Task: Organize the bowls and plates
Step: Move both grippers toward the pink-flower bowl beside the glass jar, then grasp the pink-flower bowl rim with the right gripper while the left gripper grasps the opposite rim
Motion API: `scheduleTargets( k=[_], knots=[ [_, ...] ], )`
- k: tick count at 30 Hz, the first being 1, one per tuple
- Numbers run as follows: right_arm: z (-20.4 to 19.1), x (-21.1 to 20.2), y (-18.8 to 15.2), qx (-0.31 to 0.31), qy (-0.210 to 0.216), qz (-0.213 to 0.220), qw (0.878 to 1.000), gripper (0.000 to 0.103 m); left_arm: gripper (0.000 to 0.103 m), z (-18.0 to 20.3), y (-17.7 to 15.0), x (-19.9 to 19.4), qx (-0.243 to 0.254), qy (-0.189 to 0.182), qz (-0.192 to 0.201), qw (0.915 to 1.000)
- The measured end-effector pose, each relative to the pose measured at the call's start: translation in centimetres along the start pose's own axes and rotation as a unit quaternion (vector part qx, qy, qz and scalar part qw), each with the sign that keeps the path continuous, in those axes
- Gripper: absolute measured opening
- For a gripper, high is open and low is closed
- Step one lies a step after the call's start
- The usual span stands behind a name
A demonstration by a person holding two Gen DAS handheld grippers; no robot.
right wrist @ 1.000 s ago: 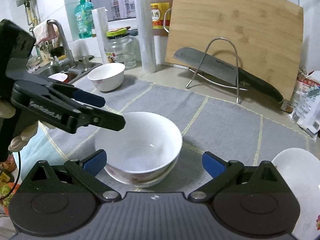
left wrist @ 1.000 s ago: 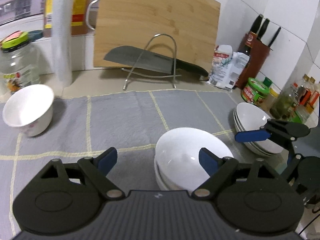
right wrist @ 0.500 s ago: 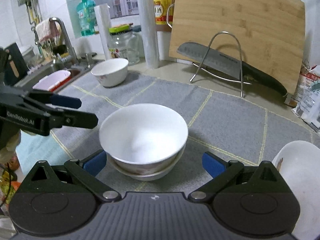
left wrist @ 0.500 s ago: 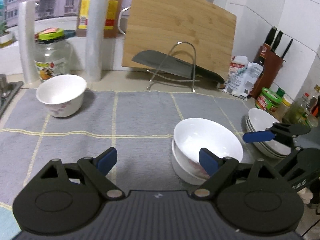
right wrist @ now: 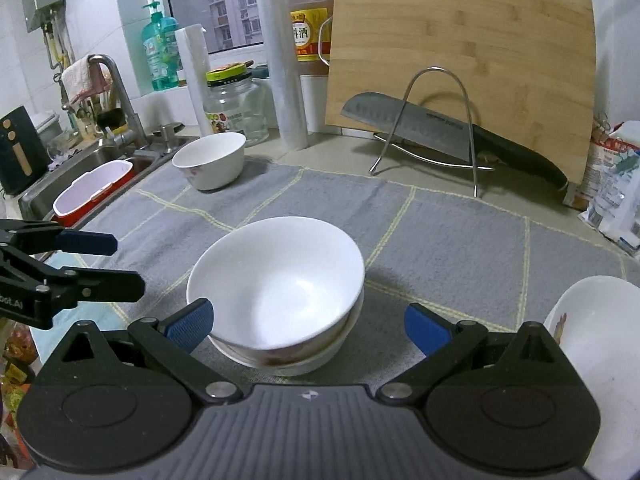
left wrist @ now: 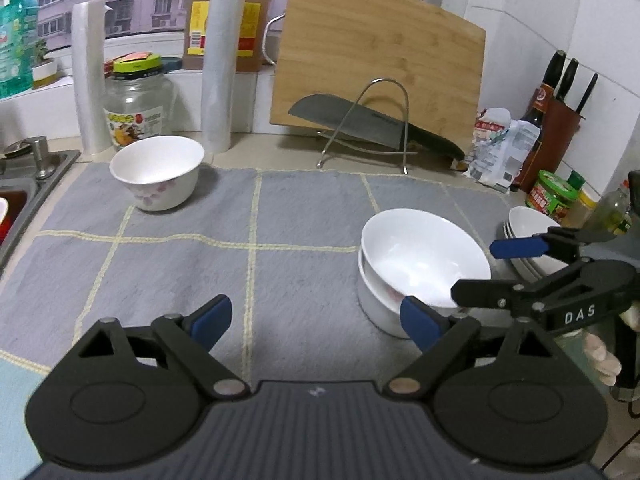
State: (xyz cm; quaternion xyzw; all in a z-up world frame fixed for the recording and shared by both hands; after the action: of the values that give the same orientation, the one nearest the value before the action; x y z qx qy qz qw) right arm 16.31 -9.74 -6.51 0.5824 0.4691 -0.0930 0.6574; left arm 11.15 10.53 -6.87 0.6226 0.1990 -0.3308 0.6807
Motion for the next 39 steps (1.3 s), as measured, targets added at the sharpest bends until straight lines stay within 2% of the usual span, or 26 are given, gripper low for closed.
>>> scheduleTargets(
  k=[6, 11, 17, 25, 28, 33, 39],
  knots=[
    [-0.3, -1.6, 0.5, 0.012, -0.017, 0.019, 1.0, 0.103, 0.093, -1.8, -0.5, -0.8, 0.005, 0.026, 0.012, 0.9996],
    [-1.3, -1.5, 2.1, 0.027, -0.027, 0.027, 0.999, 0.103, 0.095, -5.2, -0.2, -0.5, 0.006, 0.044, 0.02, 0.9988],
    [-4.0, 0.7, 4.9, 0.052, -0.055, 0.024, 0.997, 0.103, 0.1, -10.1, 0.4, 1.9, 0.05, 0.068, 0.014, 0.9963],
    [-8.4, 3.7, 8.5, 0.055, -0.09, 0.011, 0.994, 0.103, 0.1, -14.9, 2.8, 6.6, 0.087, 0.03, -0.008, 0.9957],
    [-9.7, 4.5, 9.7, 0.041, -0.099, 0.006, 0.994, 0.103, 0.1, -15.5, 3.8, 8.5, 0.099, 0.024, -0.009, 0.9948],
    [-11.1, 5.8, 11.4, 0.02, -0.103, -0.002, 0.995, 0.103, 0.101, -16.1, 4.5, 11.2, 0.101, 0.008, -0.033, 0.9944],
    [-12.0, 7.5, 13.2, -0.004, -0.091, -0.012, 0.996, 0.103, 0.102, -16.3, 4.4, 11.5, 0.102, 0.007, -0.032, 0.9943]
  ],
)
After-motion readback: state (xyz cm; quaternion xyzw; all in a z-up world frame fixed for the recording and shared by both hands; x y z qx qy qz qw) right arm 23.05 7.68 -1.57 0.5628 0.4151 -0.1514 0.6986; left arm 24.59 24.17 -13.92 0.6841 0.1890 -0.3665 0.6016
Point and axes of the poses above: each gripper's, at about its wrist camera, not at the fingertips, and x roughly the way its jaws point, z to its right, y to its top, the point moved 3 cm from there along x, roughly the way its jaws point, and after that the axes turned 6 degrees about -z, right-handed, at the moved point
